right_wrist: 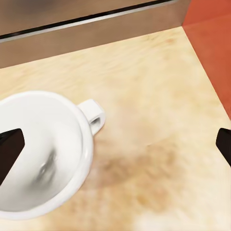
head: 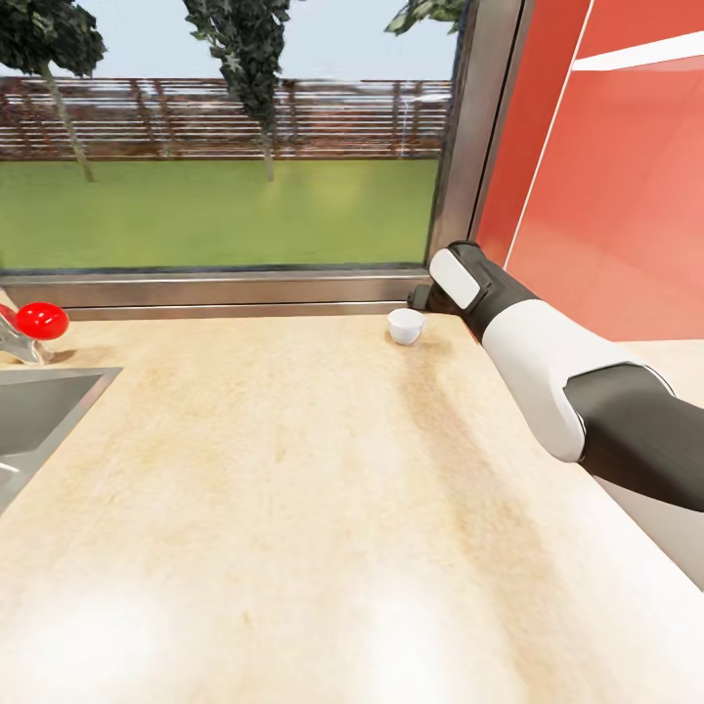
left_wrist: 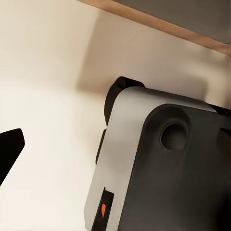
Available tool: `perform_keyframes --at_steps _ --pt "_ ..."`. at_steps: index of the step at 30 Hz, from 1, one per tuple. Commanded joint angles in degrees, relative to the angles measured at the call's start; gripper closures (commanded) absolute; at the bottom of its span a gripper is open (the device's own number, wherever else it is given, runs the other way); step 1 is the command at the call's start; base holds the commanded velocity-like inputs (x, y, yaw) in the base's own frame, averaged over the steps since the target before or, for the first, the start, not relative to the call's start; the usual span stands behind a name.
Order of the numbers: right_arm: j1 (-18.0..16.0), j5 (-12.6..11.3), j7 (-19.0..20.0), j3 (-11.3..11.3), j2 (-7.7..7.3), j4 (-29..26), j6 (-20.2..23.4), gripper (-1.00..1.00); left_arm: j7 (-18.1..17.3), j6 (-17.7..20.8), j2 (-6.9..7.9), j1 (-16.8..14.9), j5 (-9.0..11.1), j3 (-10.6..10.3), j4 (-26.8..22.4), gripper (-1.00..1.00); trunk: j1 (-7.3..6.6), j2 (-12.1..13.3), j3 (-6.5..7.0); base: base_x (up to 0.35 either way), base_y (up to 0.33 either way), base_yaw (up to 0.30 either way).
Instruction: Set up a coffee station on the kitchen countertop: keep the coffee maker on the countertop, move the bottle of coffee from the kitchen shelf to the counter next to the coffee maker, place a paper coffee filter on top of the coffee maker, put the saucer next to the coffee maker with the coffee cup on the saucer, and place the electric kettle next to the coffee maker.
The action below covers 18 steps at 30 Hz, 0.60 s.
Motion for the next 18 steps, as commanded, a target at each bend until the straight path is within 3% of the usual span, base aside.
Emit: perform_keyframes --at_steps 1,18 --pt "0.0 -0.6 -0.4 0.4 -0.03 0.0 0.1 -1.00 -0.2 -0.2 0.02 0.0 0.2 -0.1 0.1 -1.00 0.00 0.0 -0.05 0.000 0.000 0.000" --pt "0.1 -0.7 -0.4 0.5 0.05 0.2 0.1 -1.00 -0.2 -0.2 0.02 0.0 0.3 -0.1 0.1 -1.00 0.00 0.0 -0.05 0.000 0.000 0.000"
